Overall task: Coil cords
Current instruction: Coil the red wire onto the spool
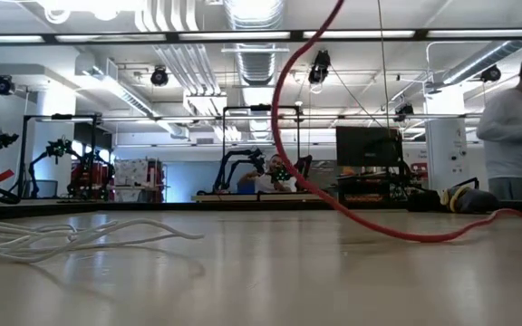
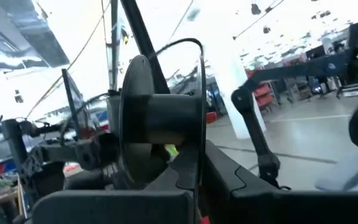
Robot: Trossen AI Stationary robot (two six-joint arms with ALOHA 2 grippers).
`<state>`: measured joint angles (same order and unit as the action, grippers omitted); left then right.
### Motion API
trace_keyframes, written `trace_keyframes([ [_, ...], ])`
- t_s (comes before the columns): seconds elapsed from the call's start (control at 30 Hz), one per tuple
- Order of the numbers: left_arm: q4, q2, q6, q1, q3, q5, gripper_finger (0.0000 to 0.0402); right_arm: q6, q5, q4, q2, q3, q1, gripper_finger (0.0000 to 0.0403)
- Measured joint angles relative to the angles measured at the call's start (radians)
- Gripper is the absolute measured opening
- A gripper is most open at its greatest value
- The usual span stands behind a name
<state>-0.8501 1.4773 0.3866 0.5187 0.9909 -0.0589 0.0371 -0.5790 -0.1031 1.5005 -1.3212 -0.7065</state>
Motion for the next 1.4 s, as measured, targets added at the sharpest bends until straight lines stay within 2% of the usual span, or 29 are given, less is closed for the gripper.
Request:
trace_keyframes([
  [0.3, 0.01, 0.0, -0.003, 0.0, 0.002, 0.202, 0.0, 0.001, 0.002, 0.094, 0.158, 0.0, 0.063, 0.0128],
  [0.6, 0.163, -0.028, 0.008, 0.0, 0.003, 0.319, 0.0, 0.073, 0.005, 0.101, 0.164, -0.046, 0.04, 0.0103],
  [0.83, 0.24, -0.03, 0.125, 0.0, 0.004, 0.482, 0.0, 0.094, 0.019, 0.106, 0.195, -0.053, 0.048, 0.0096],
  [1.03, 0.286, -0.029, 0.145, 0.0, 0.004, 0.484, 0.0, 0.083, 0.062, 0.103, 0.23, -0.062, 0.047, 0.0107],
  [1.4, 0.32, -0.029, 0.157, 0.0, 0.004, 0.451, 0.0, 0.035, 0.06, 0.069, 0.261, -0.063, 0.088, 0.0137],
])
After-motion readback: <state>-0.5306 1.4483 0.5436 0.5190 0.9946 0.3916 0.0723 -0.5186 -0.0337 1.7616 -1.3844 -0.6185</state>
